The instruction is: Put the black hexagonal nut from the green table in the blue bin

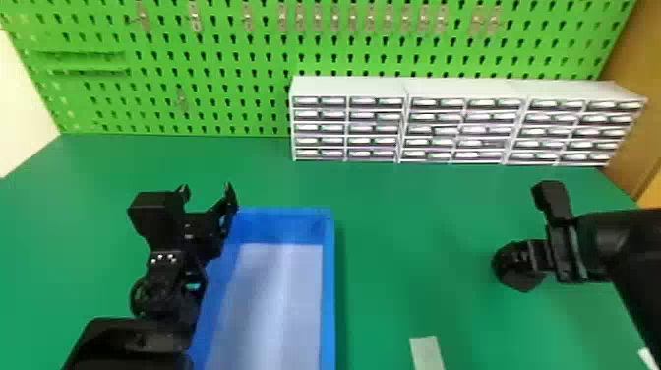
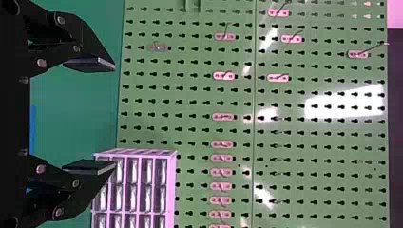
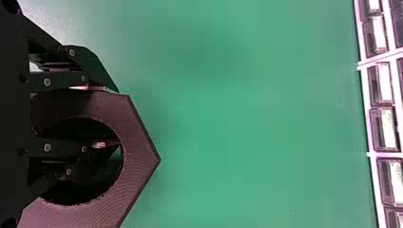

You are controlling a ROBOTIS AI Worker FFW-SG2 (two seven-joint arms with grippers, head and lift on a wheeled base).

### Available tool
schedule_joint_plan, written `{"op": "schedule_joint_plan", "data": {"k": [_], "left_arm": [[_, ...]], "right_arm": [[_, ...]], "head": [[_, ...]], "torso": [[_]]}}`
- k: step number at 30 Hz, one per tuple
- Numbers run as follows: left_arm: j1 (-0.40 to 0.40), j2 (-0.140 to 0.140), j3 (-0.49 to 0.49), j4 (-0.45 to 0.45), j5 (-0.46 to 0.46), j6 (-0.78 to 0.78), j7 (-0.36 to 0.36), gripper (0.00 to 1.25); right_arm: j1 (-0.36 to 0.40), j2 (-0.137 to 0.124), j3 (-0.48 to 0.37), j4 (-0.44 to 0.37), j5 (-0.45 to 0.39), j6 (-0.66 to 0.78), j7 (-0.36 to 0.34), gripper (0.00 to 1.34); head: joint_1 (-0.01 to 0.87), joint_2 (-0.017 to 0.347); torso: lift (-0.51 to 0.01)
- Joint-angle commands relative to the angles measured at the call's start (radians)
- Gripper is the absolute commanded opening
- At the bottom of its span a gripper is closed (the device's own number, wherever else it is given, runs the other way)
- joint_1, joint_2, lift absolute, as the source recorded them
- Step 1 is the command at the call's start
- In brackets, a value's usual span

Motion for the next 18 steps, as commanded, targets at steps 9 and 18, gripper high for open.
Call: {"op": "schedule_joint_plan", "data": {"k": [9,18], "left_arm": [[0.001,0.0,-0.002,0.0,0.0,0.0,0.0,0.73],[0.001,0.0,-0.005,0.003,0.0,0.0,0.0,0.73]], "right_arm": [[0.067,0.027,-0.087,-0.125,-0.001,0.0,0.0,0.17],[0.103,0.043,-0.154,-0.22,-0.021,0.001,0.0,0.17]], "head": [[0.657,0.057],[0.657,0.057]], "torso": [[-0.095],[-0.095]]}}
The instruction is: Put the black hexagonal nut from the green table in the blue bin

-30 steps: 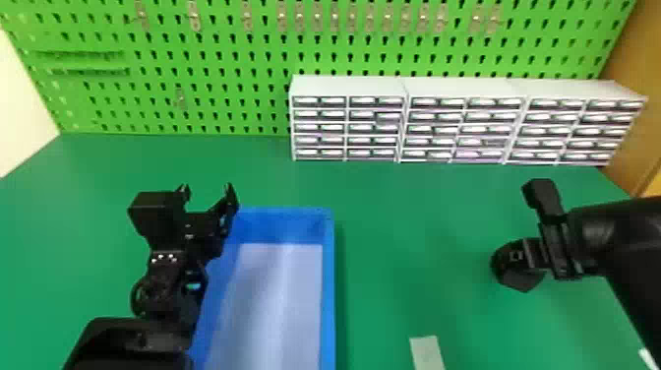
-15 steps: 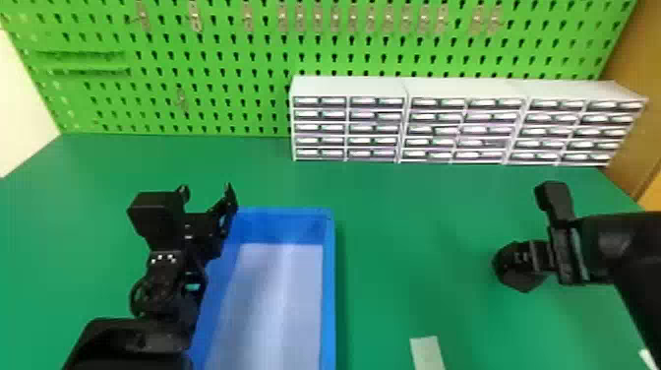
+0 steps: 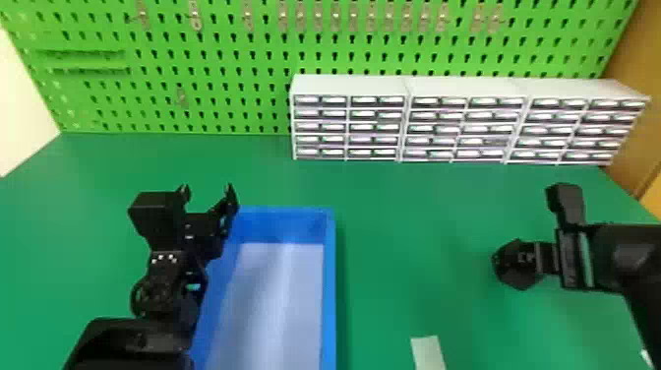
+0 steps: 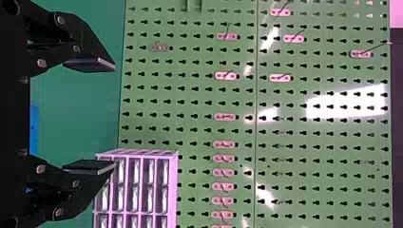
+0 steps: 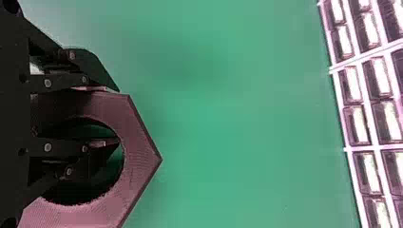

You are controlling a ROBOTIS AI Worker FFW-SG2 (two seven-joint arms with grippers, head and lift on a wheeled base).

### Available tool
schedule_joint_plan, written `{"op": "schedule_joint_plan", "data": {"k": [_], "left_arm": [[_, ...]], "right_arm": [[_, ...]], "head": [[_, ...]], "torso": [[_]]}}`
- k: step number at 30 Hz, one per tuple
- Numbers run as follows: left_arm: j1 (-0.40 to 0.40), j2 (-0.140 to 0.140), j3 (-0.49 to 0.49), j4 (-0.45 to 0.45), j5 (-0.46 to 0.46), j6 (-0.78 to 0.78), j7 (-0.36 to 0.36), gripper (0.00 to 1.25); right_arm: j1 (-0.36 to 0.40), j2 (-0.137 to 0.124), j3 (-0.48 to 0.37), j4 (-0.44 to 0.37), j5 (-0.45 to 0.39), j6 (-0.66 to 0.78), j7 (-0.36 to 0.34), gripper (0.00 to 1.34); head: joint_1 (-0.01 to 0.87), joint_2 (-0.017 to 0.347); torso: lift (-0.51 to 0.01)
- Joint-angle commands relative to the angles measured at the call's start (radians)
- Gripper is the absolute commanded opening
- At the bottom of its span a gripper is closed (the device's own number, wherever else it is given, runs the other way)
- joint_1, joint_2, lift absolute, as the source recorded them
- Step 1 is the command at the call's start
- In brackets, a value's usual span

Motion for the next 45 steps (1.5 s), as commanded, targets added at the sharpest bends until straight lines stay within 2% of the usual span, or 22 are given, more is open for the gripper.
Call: {"op": "schedule_joint_plan", "data": {"k": [1,14,24,28,34,40,45], "left_arm": [[0.0,0.0,-0.002,0.002,0.0,0.0,0.0,0.73],[0.002,0.0,-0.003,0.004,0.002,0.0,0.0,0.73],[0.003,0.0,-0.005,0.007,0.005,0.0,0.0,0.73],[0.002,0.0,-0.005,0.008,0.006,0.0,0.0,0.73],[-0.002,0.0,-0.01,0.01,0.006,0.0,0.0,0.73],[-0.003,-0.002,-0.011,0.013,0.006,0.002,0.0,0.73],[-0.005,-0.002,-0.016,0.017,0.006,0.0,0.0,0.73]], "right_arm": [[0.02,0.009,-0.037,-0.055,-0.013,0.001,0.0,0.17],[0.072,0.032,-0.098,-0.216,-0.073,-0.03,0.0,0.17],[0.117,0.051,-0.105,-0.289,-0.186,-0.162,-0.002,0.17],[0.132,0.058,-0.105,-0.331,-0.2,-0.203,-0.006,0.17],[0.169,0.071,-0.098,-0.386,-0.271,-0.3,-0.103,0.17],[0.222,0.097,-0.089,-0.457,-0.277,-0.411,-0.229,0.17],[0.241,0.104,-0.082,-0.478,-0.272,-0.441,-0.258,0.17]], "head": [[0.657,0.057],[0.657,0.057],[0.657,0.057],[0.657,0.057],[0.657,0.057],[0.657,0.057],[0.657,0.057]], "torso": [[-0.095],[-0.095],[-0.095],[-0.095],[-0.095],[-0.095],[-0.095]]}}
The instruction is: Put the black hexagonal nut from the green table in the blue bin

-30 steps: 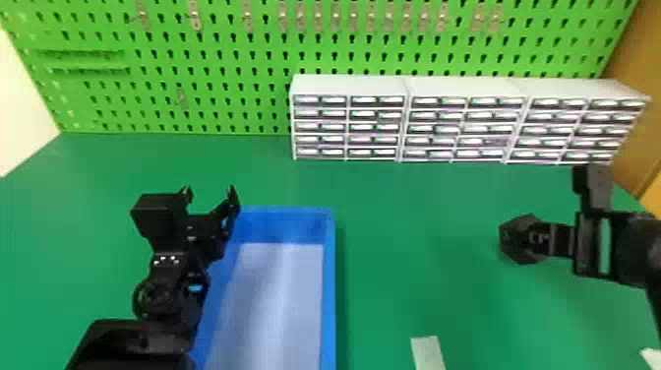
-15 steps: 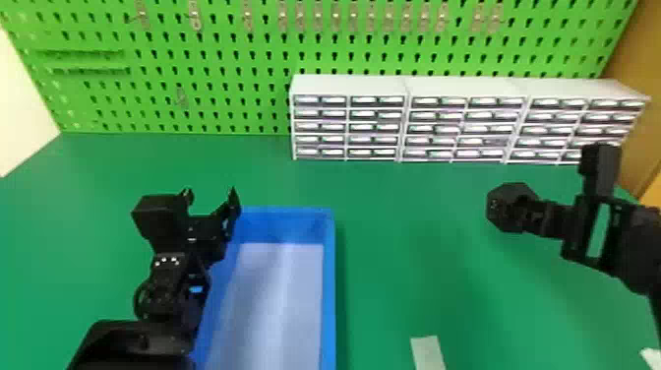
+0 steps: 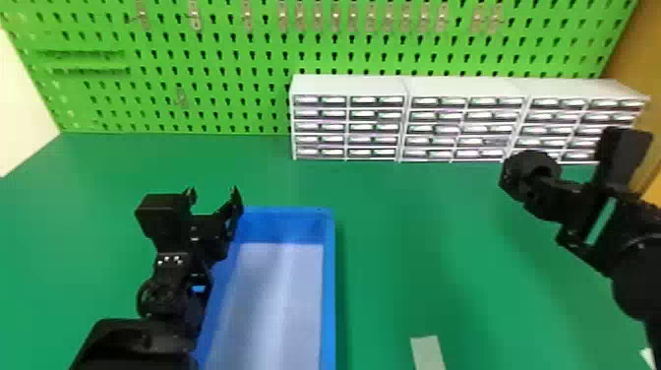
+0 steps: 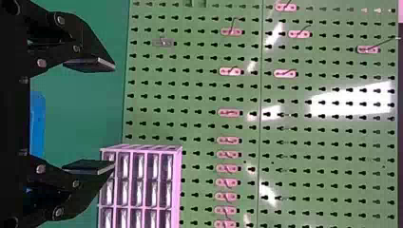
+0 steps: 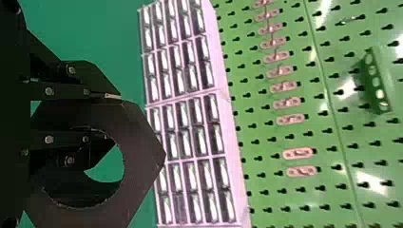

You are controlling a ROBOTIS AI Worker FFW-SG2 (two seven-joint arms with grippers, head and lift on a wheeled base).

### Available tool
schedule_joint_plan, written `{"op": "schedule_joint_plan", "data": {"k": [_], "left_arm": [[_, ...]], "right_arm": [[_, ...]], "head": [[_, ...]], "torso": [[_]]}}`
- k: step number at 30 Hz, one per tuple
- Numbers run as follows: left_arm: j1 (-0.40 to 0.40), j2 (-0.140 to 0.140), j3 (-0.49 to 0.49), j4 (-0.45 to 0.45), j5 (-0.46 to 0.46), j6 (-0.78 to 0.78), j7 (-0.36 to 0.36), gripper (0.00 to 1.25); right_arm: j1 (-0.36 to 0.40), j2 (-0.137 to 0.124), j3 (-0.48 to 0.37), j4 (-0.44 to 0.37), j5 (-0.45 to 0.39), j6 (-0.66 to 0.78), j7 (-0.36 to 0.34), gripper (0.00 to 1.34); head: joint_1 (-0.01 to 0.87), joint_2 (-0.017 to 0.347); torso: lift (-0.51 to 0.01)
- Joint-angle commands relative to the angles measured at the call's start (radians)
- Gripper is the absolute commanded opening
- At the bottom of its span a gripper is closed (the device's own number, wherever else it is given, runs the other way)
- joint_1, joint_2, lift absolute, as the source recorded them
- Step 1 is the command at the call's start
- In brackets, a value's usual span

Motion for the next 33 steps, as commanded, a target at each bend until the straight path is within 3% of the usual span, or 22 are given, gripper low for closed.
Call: {"op": "schedule_joint_plan", "data": {"k": [1,13,33], "left_arm": [[-0.001,0.0,-0.003,0.004,0.0,0.0,0.0,0.73],[-0.004,0.0,0.004,0.002,0.003,0.0,0.002,0.73],[-0.009,0.0,0.043,0.001,0.002,-0.002,0.011,0.73]], "right_arm": [[0.019,0.006,0.014,-0.025,0.003,-0.023,-0.011,0.17],[0.002,-0.011,0.168,-0.069,-0.072,0.022,-0.014,0.17],[-0.041,-0.026,0.414,-0.071,-0.185,0.022,-0.032,0.17]], "head": [[0.657,0.057],[0.657,0.057],[0.657,0.057]], "torso": [[-0.095],[-0.095],[-0.095]]}}
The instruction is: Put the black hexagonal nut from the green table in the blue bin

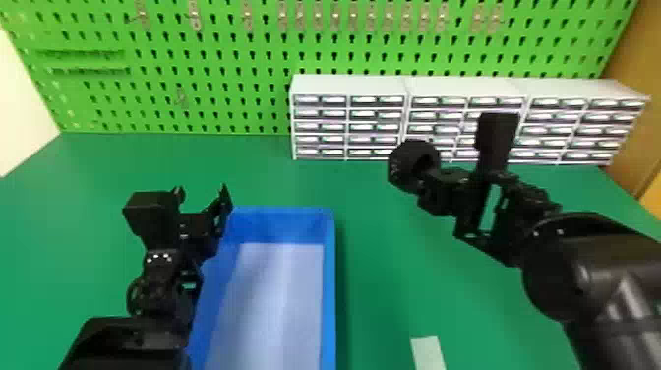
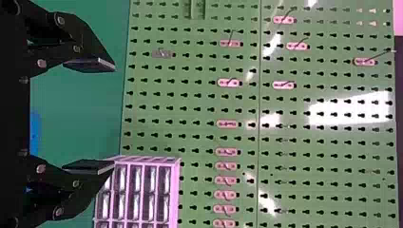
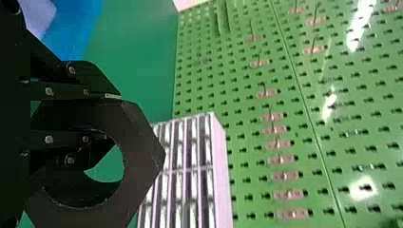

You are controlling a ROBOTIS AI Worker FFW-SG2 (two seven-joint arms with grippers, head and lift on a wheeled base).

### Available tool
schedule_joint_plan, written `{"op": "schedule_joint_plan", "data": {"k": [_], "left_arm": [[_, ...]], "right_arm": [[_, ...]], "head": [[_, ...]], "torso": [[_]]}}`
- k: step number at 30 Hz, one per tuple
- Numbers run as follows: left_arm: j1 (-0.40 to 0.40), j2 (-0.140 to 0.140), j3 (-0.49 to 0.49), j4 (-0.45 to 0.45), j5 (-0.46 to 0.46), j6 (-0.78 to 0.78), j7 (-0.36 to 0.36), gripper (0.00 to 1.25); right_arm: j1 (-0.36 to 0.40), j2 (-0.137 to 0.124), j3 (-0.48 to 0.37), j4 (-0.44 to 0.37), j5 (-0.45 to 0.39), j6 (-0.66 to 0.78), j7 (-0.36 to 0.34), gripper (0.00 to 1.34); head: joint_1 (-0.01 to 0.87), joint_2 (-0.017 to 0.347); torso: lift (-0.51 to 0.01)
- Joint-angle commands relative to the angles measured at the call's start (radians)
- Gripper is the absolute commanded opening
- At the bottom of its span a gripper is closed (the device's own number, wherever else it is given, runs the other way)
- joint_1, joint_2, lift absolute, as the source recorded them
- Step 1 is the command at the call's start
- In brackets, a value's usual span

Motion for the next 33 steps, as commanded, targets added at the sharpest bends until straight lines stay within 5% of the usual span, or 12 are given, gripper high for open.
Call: {"op": "schedule_joint_plan", "data": {"k": [1,33], "left_arm": [[-0.001,0.0,0.008,-0.001,0.0,-0.001,0.003,0.73],[-0.002,0.0,0.047,-0.012,-0.015,-0.005,0.004,0.72]], "right_arm": [[-0.008,-0.006,0.056,0.0,-0.028,0.0,-0.005,0.17],[-0.096,-0.056,0.375,0.104,-0.282,0.014,-0.028,0.17]], "head": [[0.657,0.057],[0.657,0.057]], "torso": [[-0.095],[-0.095]]}}
